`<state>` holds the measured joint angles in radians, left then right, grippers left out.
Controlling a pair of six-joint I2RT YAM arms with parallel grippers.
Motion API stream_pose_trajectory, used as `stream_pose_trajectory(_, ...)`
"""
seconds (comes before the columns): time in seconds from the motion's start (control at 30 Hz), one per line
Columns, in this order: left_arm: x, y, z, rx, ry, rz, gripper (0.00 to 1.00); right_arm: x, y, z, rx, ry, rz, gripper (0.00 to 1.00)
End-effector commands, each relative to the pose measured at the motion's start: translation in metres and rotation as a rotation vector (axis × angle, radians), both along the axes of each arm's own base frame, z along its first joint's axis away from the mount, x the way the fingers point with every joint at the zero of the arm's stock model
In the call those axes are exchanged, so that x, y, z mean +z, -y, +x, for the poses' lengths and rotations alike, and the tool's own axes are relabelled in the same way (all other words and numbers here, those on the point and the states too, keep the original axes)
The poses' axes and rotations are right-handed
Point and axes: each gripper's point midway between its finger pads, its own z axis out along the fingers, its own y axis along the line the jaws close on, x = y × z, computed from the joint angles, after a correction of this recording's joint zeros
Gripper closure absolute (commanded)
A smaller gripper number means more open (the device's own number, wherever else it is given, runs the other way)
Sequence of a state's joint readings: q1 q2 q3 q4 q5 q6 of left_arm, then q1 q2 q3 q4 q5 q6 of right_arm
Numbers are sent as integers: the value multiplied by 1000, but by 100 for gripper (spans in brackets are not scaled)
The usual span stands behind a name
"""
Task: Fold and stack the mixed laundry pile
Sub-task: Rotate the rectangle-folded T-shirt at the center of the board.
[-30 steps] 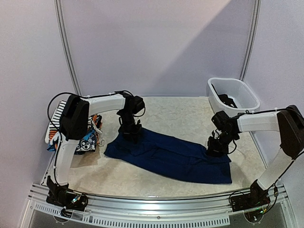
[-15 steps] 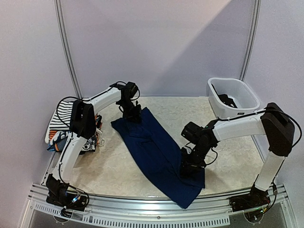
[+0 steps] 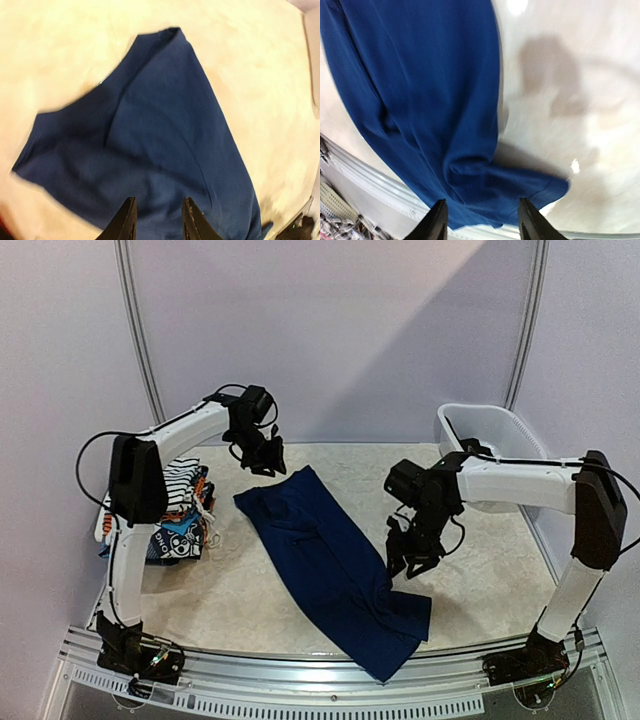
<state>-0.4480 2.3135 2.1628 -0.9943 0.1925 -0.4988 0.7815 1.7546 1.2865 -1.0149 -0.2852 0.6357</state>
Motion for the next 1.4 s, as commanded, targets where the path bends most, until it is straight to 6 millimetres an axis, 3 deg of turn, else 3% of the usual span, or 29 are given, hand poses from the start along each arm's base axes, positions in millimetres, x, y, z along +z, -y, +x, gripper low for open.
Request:
stream_pose_trajectory(0.0,15,-3,-36,-53,24,45,69,20,2,55,-2,175,9,48)
stream_pose_trajectory(0.4,7,-11,-142,-86,-59,110,69,24,-67,201,114,446,212,44)
stream_pose_trajectory(0.6,12,-14,-175,-99,-62,126,69,27,-100,252,156,537,296,43)
stream_pose_trajectory(0.73,14,-19,-187,-73,-63,125,70,17,-117,278,154,543,356,41)
stream_pose_trajectory(0.87,12,-26,-195,-25,-68,113,70,-6,-131,294,153,533,394,39)
stream_pose_trajectory(1.07,10,-29,-198,29,-85,115,70,-20,-138,310,83,517,454,38)
stream_pose_trajectory(1.37,6,-20,-194,46,-97,138,71,-55,-153,300,49,394,535,40)
